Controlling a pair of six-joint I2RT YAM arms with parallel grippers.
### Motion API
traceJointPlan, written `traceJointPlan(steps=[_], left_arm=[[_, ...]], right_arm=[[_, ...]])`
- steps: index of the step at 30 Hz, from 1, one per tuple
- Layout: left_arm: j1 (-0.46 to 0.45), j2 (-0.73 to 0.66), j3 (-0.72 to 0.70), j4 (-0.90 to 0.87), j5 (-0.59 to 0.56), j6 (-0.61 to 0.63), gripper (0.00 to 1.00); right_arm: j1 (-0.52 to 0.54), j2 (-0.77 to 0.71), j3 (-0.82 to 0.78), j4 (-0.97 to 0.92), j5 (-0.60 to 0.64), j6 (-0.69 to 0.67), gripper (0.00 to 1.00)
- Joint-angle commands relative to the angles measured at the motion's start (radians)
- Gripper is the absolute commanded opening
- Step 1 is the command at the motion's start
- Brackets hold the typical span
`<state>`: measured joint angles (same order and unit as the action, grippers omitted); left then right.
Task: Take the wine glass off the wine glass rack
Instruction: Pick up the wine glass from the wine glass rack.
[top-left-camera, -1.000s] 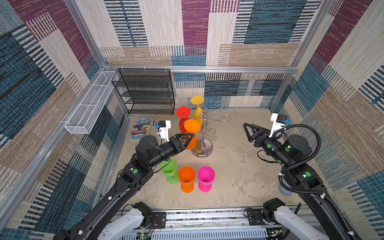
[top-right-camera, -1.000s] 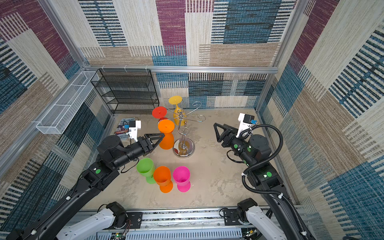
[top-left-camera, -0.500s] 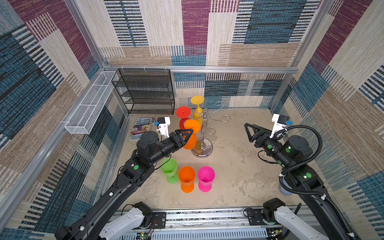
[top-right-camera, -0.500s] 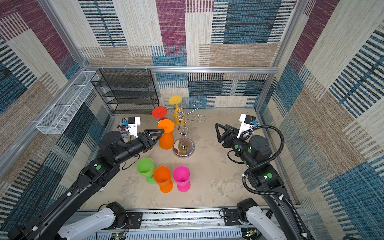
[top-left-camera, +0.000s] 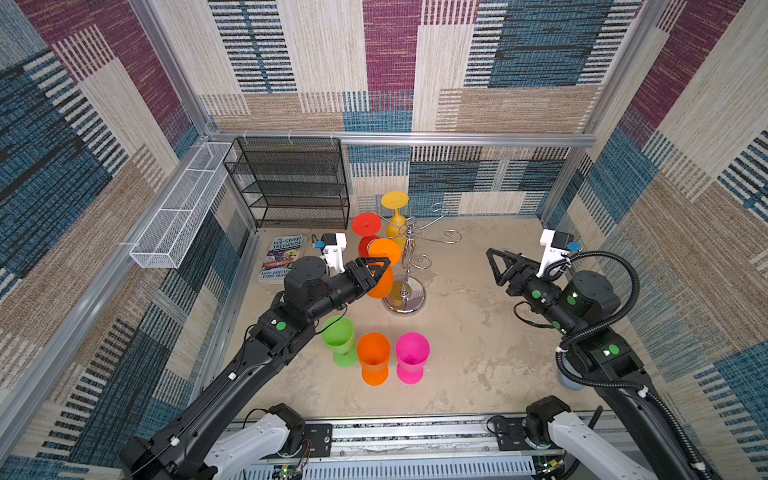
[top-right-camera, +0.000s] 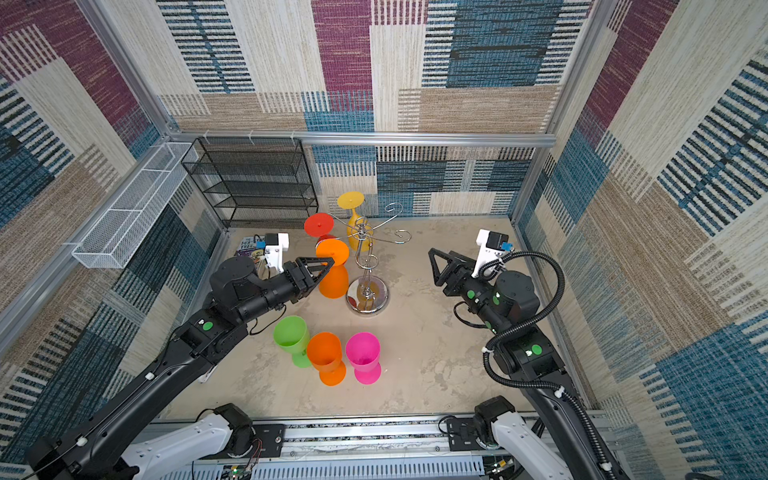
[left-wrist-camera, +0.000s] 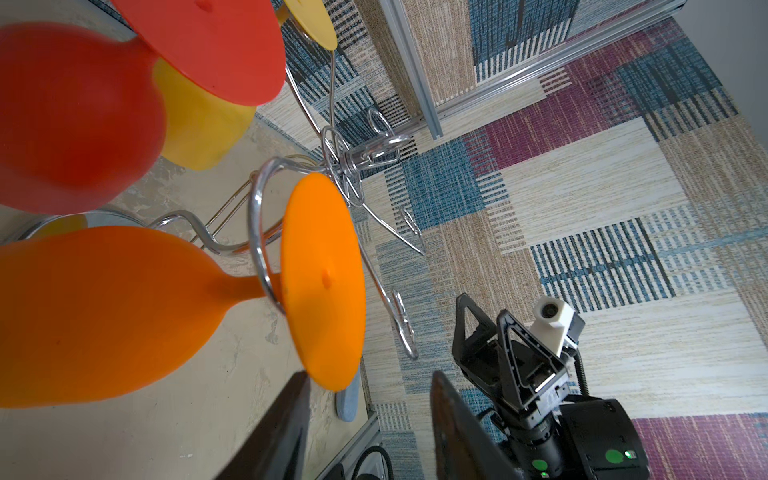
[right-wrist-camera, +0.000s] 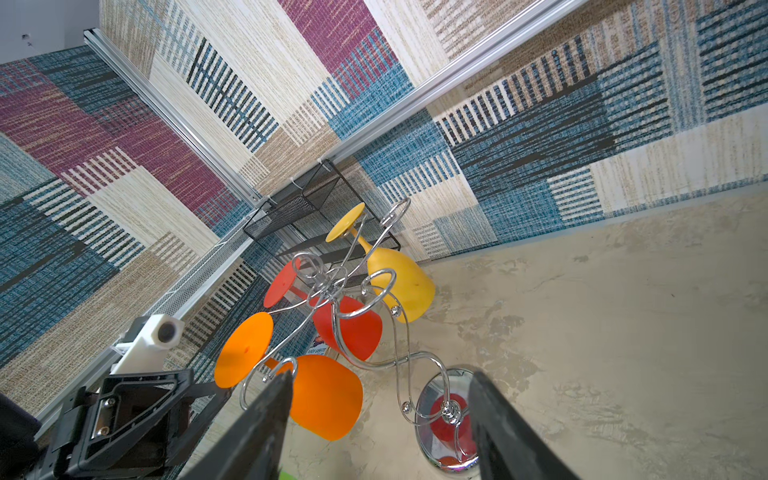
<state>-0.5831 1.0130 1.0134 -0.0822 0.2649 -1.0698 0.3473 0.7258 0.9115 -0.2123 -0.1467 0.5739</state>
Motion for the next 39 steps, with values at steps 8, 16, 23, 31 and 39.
traceJointPlan(steps=[8,16,23,31,39], left_arm=[[0.006,0.025,0.02,0.036,0.002,0.002,0.42],[0.016,0.004,0.017,0.028,-0.024,0.022,0.37],[0.019,-0.013,0.031,-0.013,-0.06,0.059,0.32],[0.03,0.005,0.033,-0.016,-0.043,0.052,0.31],[0.041,0.008,0.024,-0.008,-0.039,0.04,0.29]], right_arm=[[0.001,-0.006,0.003,0.017,0.019,-0.019,0.69],[0.001,0.002,0.004,0.019,0.02,-0.019,0.69],[0.001,0.001,0.005,0.021,0.021,-0.02,0.69],[0.001,0.001,-0.001,0.021,0.02,-0.019,0.69],[0.001,-0.008,-0.005,0.017,0.029,-0.023,0.69]])
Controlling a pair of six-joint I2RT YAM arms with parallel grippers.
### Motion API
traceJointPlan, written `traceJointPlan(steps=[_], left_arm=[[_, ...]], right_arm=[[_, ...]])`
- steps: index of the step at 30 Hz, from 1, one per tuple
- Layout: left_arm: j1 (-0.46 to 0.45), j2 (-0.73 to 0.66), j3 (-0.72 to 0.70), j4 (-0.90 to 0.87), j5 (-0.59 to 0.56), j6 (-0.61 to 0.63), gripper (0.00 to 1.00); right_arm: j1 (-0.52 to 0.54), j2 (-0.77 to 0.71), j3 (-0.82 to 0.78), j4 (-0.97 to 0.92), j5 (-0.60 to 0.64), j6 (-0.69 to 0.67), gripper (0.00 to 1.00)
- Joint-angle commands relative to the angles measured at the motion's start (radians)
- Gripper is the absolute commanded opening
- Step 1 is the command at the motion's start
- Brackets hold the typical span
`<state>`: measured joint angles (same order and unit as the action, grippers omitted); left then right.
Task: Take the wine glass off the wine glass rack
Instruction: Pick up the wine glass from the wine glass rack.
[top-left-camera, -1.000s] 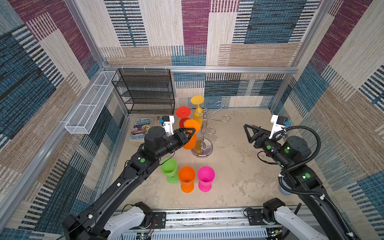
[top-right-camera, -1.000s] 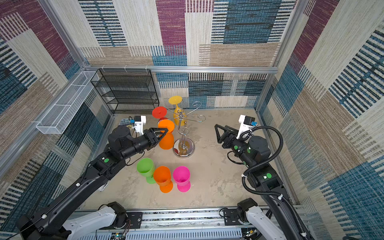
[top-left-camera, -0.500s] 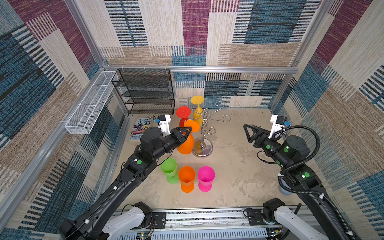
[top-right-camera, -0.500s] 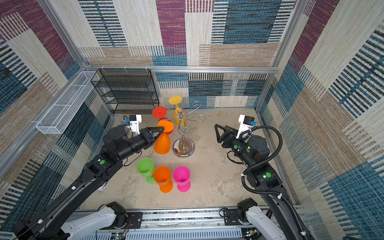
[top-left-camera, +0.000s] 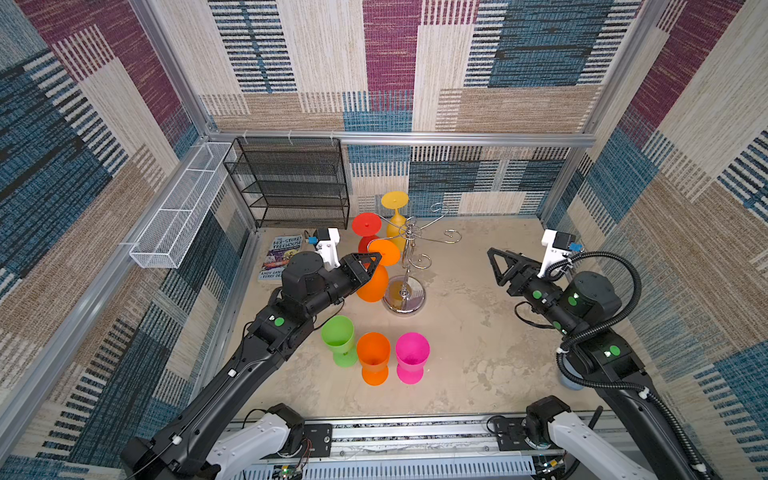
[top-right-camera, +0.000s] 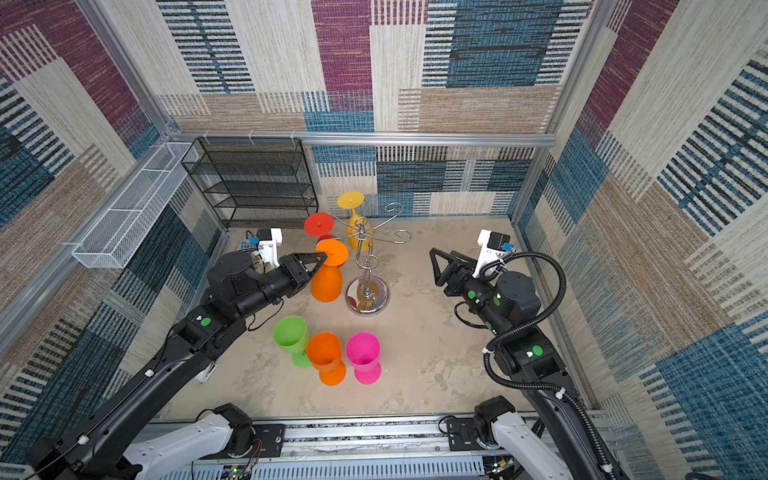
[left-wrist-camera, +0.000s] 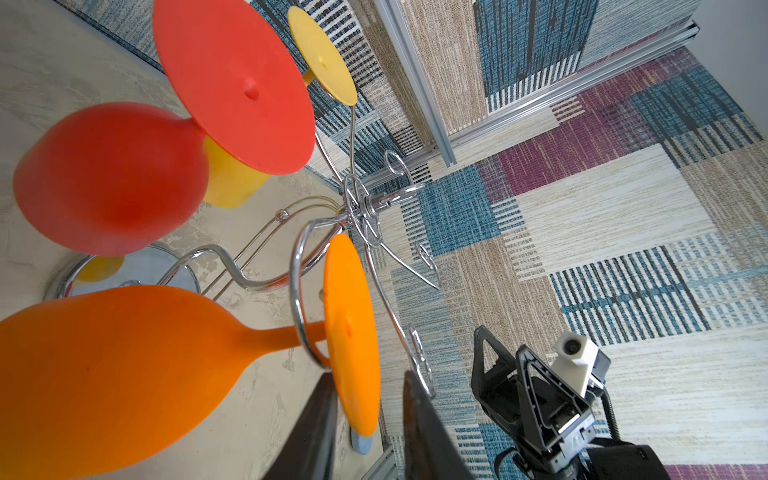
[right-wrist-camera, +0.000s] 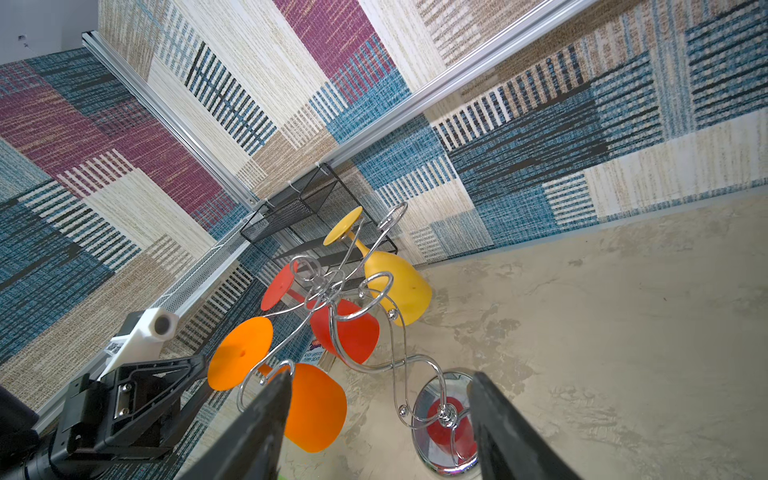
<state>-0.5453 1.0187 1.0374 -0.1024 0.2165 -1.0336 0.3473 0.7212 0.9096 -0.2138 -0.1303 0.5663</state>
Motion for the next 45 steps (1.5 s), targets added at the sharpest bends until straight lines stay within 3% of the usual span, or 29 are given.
traceJointPlan(steps=[1,10,27,45], left_arm=[[0.005,0.005,0.001,0.013,0.013,0.003,0.29],[0.016,0.017,0.006,0.006,0.025,-0.008,0.15],[0.026,0.014,0.018,0.001,0.049,-0.07,0.0],[0.042,-0.023,0.063,-0.066,0.041,-0.123,0.0]], right_arm=[[0.001,-0.003,-0.005,0.019,0.012,-0.016,0.7],[0.001,-0.005,-0.011,0.017,0.017,-0.02,0.7],[-0.001,-0.004,-0.015,0.022,0.018,-0.02,0.7],[-0.001,-0.006,-0.015,0.019,0.014,-0.013,0.7]])
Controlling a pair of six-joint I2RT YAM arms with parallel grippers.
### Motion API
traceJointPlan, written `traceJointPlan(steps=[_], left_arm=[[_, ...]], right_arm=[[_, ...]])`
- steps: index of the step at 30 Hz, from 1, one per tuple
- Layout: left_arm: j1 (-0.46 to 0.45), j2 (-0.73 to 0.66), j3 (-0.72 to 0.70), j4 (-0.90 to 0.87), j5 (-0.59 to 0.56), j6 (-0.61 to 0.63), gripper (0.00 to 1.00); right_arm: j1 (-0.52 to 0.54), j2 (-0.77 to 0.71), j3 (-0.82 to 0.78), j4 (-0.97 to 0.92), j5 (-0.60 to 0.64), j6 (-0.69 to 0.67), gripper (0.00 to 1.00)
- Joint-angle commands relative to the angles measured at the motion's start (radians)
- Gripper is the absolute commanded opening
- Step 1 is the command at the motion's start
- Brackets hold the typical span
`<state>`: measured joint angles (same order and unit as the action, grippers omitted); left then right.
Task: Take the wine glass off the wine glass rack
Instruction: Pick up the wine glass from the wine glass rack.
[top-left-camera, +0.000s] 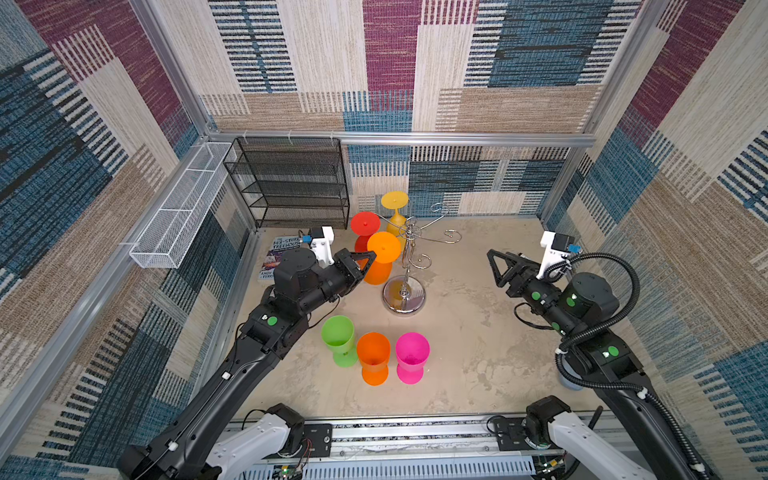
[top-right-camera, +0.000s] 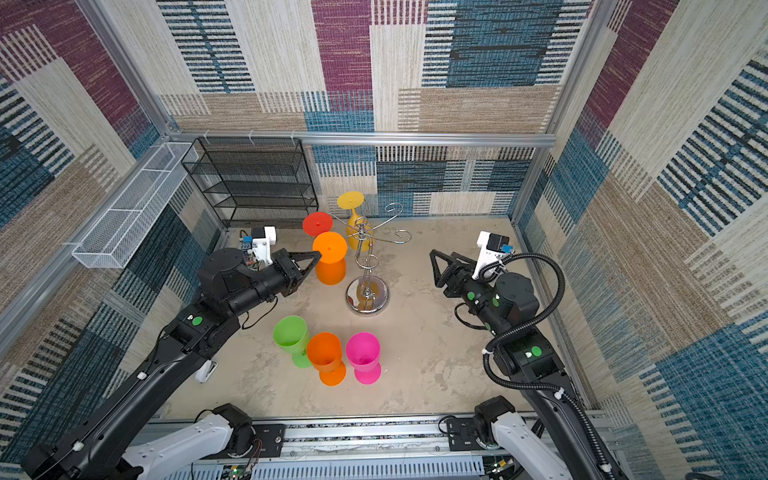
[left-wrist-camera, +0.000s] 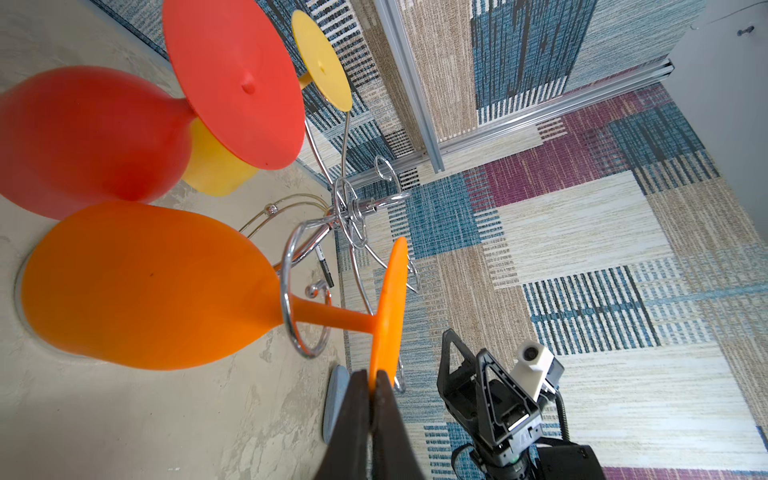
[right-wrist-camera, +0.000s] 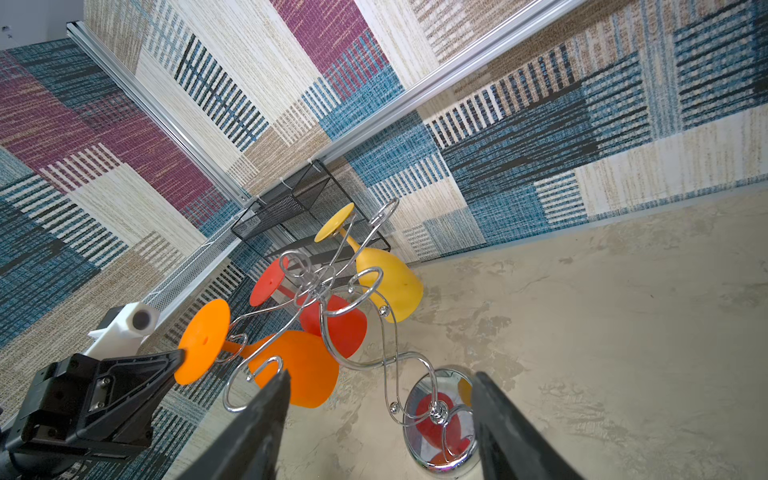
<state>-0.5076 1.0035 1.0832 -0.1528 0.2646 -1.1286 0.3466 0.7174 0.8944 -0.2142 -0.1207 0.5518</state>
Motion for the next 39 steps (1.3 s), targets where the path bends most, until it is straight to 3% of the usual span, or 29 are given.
traceJointPlan(steps=[1,16,39], left_arm=[[0.006,-0.011,0.02,-0.023,-0.008,-0.03,0.0],[0.069,-0.011,-0.004,-0.02,0.047,-0.149,0.0],[0.081,0.116,0.064,0.082,0.133,-0.166,0.0]], right_arm=[[0.0,-0.002,0.0,0.019,0.005,0.002,0.7],[-0.001,0.003,0.004,0.027,-0.008,0.011,0.7],[-0.006,-0.013,-0.011,0.019,0.004,0.002,0.7]])
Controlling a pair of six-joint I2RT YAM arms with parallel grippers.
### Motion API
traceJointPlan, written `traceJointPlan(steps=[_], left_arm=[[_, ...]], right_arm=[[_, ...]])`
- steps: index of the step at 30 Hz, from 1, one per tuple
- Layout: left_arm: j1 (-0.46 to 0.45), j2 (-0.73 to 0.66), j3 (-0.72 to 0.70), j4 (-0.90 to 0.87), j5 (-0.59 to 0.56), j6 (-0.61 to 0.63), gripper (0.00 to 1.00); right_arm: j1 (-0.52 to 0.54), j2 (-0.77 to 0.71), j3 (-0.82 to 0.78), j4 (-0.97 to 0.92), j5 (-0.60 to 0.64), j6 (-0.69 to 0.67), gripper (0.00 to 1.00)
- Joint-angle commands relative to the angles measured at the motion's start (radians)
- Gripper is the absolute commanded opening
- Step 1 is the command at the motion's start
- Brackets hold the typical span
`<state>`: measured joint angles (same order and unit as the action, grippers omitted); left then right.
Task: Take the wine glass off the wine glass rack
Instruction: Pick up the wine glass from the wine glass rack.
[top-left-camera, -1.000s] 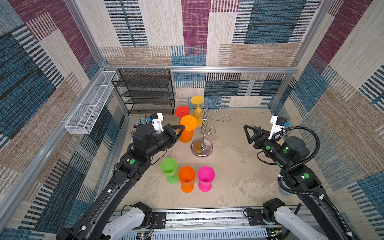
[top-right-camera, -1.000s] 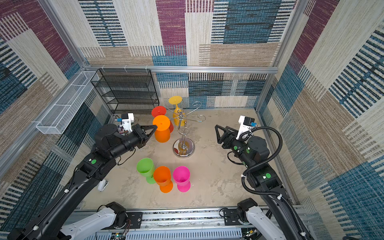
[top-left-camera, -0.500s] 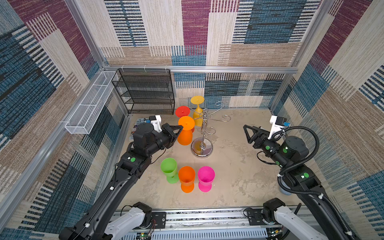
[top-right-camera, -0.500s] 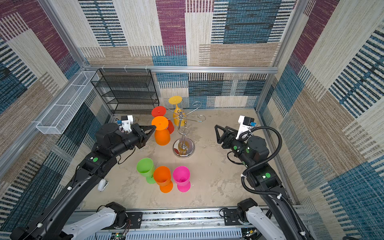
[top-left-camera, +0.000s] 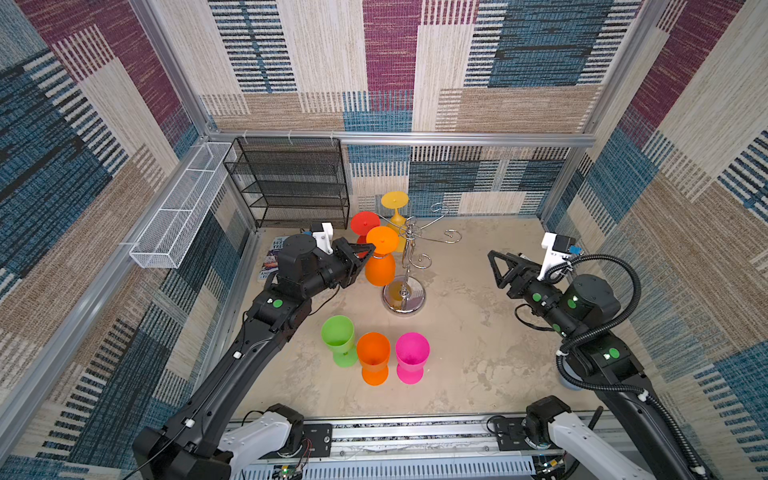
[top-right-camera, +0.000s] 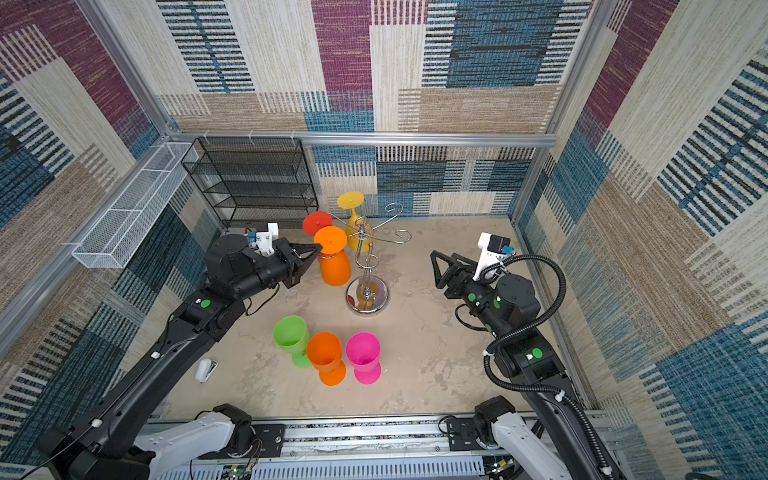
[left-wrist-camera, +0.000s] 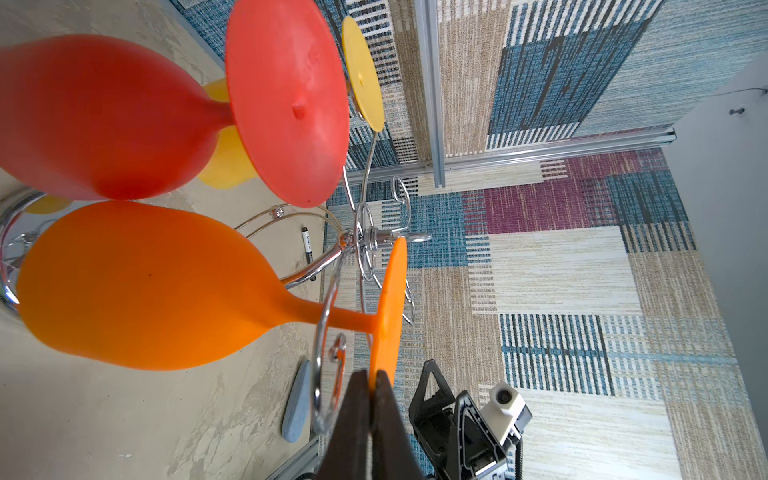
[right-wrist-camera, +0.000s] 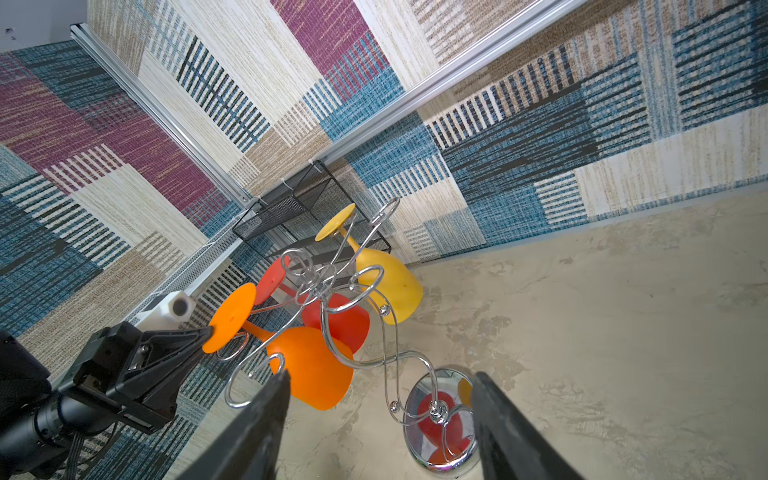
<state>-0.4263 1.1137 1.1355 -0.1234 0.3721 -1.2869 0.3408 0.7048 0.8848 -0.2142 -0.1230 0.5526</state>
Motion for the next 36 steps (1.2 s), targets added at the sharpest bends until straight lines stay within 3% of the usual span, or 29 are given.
traceJointPlan(steps=[1,16,36], left_arm=[[-0.001,0.009,0.012,0.055,0.031,-0.009,0.0],[-0.034,-0.013,-0.025,0.054,0.068,-0.018,0.0],[-0.098,-0.173,-0.074,-0.036,0.113,-0.01,0.0]], right_arm=[[0.0,0.002,-0.001,0.019,0.006,0.001,0.7],[-0.002,0.016,0.002,0.027,-0.012,0.016,0.7],[-0.002,0.016,0.011,0.019,-0.031,0.043,0.7]])
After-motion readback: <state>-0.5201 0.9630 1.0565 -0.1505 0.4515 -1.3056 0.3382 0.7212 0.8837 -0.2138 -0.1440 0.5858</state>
